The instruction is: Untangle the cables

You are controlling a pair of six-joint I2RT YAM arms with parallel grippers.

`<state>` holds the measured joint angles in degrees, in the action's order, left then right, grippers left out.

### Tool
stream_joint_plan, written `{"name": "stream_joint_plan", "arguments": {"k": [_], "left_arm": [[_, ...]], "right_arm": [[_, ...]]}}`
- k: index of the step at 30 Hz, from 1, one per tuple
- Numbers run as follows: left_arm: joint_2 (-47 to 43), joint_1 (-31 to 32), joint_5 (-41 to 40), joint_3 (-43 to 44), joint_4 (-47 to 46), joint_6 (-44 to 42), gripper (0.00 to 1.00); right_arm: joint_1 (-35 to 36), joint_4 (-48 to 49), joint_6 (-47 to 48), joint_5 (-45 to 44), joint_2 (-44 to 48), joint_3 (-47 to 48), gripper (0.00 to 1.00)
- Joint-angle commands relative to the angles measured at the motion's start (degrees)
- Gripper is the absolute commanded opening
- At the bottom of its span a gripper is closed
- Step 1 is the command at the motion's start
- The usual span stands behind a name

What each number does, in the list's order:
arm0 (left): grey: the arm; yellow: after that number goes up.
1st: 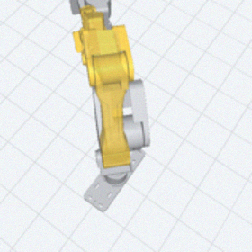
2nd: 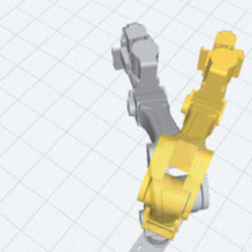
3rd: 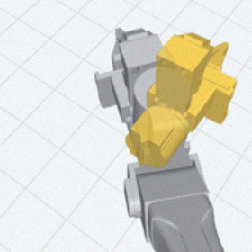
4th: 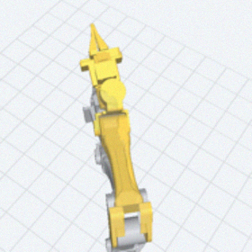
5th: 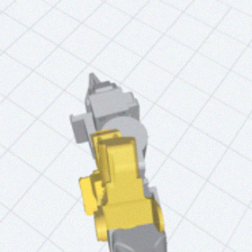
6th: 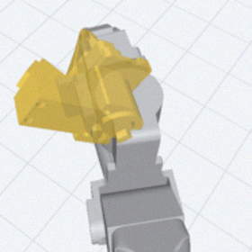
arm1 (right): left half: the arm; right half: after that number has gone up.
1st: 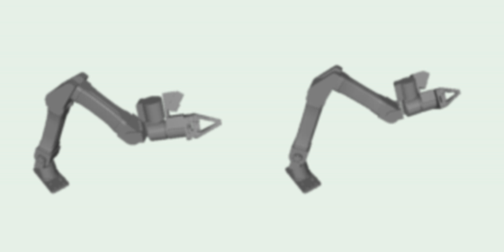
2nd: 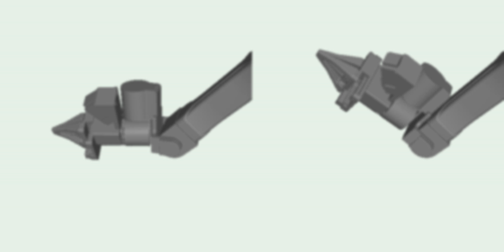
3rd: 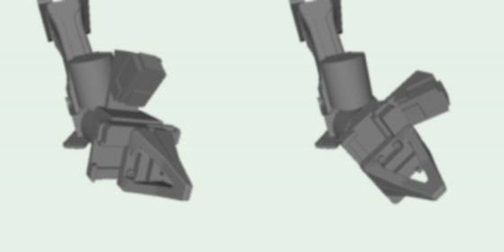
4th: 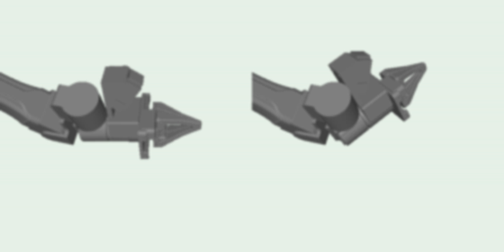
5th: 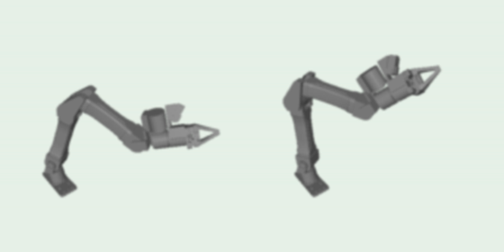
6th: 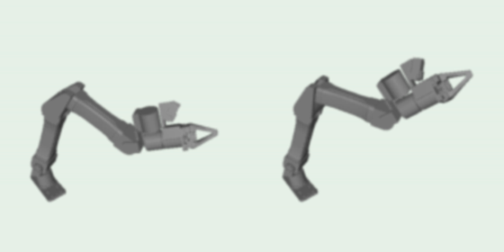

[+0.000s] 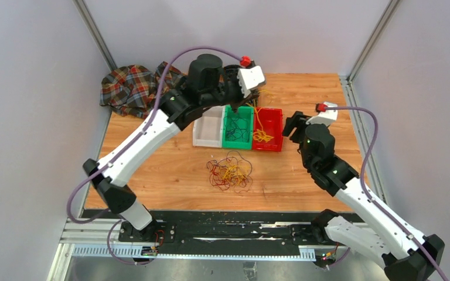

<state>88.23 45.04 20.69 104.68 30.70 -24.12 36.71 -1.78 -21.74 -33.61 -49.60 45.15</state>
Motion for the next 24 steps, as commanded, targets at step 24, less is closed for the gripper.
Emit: {"name": "stream_joint_plan", "arguments": {"k": [24], "left_arm": [[31.19,1.10,-10.75,6.46,-19.83,-5.76,0.00]], "right_arm": [[-7.88,-6.89,-7.02,-10.41,10.82,-6.23,0.56]]}}
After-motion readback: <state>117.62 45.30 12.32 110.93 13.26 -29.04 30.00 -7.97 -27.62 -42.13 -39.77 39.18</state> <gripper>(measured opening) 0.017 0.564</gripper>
